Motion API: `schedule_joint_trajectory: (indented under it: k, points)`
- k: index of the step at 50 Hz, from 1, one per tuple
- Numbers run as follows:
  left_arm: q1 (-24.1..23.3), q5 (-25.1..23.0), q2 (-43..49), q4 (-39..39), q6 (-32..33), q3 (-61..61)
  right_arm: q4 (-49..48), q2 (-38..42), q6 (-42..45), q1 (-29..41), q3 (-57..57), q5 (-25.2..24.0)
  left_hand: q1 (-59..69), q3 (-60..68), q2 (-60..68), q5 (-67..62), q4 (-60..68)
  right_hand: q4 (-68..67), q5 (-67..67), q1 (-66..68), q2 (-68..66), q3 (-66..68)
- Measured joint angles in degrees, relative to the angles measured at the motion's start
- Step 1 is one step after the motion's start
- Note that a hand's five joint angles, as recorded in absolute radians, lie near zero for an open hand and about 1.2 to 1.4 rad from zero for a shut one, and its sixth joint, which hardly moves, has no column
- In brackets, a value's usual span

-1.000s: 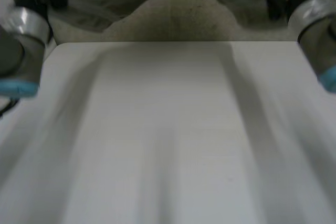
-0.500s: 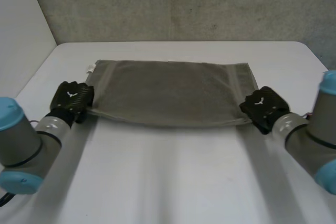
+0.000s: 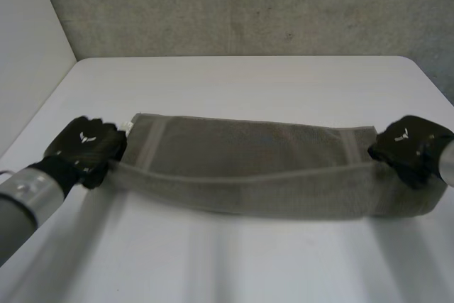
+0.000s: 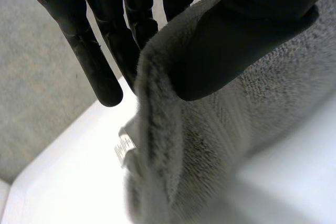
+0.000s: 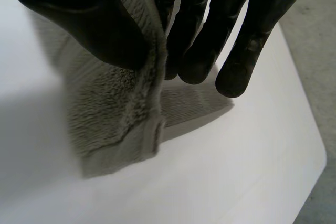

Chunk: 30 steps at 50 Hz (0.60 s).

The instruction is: Fold the towel.

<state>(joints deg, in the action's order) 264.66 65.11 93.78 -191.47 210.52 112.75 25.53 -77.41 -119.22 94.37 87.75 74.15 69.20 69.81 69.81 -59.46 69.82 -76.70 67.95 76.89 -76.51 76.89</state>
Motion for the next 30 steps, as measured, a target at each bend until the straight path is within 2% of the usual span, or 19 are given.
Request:
schedule_joint_trajectory:
  k: [5,12,19,21,22,23,24,25,26,27,30]
  points:
    - [-3.6,2.5,9.6,-5.9,-0.3,-7.5,-5.1,7.8,-3.7,2.0,-5.9,3.7,0.0,0.0,0.0,0.0,0.0,0.0,0.0,0.0,0.0,0.0]
    - [-8.4,10.6,26.9,-9.9,-0.9,-25.5,-13.1,18.9,-6.6,4.9,-15.4,10.2,0.0,0.0,0.0,0.0,0.0,0.0,0.0,0.0,0.0,0.0]
    - [-10.3,13.2,38.7,-9.7,-1.5,-41.6,-21.7,25.2,-8.6,5.7,-22.3,11.5,0.0,0.0,0.0,0.0,0.0,-0.3,0.0,0.0,0.0,0.0]
    - [-10.5,13.4,41.3,-9.4,-1.5,-45.5,-23.9,26.7,-9.0,5.9,-24.0,11.6,-0.6,-1.0,-0.9,0.7,-0.9,10.4,-11.4,-11.7,10.9,-10.7]
    - [-10.8,13.4,43.4,-9.2,-1.6,-48.6,-25.5,28.0,-9.3,6.1,-25.4,11.8,-11.2,-12.3,-12.4,9.9,-11.0,23.4,-24.7,-24.9,25.6,-23.8]
    - [-10.8,13.4,44.0,-9.2,-1.6,-49.4,-26.2,28.6,-9.4,6.3,-26.1,12.0,-17.2,-16.8,-16.9,15.9,-17.0,29.1,-30.8,-30.8,31.6,-30.7]
    - [-10.9,13.3,45.6,-9.0,-1.6,-51.7,-27.2,29.8,-9.5,6.5,-27.3,12.4,-29.0,-28.6,-30.6,28.2,-28.9,41.8,-44.6,-42.5,43.4,-42.4]
    - [-11.0,13.3,46.3,-9.0,-1.6,-52.6,-27.7,30.4,-9.5,6.6,-28.0,12.7,-33.3,-34.3,-35.1,34.4,-34.7,47.2,-50.6,-48.0,49.0,-47.9]
    - [-11.1,13.3,47.5,-8.9,-1.5,-54.2,-28.4,31.4,-9.6,6.9,-29.2,13.3,-46.0,-47.1,-47.8,46.5,-46.1,55.6,-59.1,-57.0,57.0,-56.3]
    - [-11.2,13.2,48.5,-8.8,-1.5,-55.4,-28.9,32.4,-9.6,7.2,-30.3,14.2,-52.5,-53.0,-53.0,52.0,-52.9,60.8,-64.1,-61.2,61.4,-61.4]
    - [-11.3,13.2,49.8,-8.7,-1.6,-56.8,-29.4,33.9,-9.8,7.8,-32.1,15.9,-55.8,-56.5,-56.7,55.3,-56.4,61.5,-64.4,-63.0,62.2,-62.7]
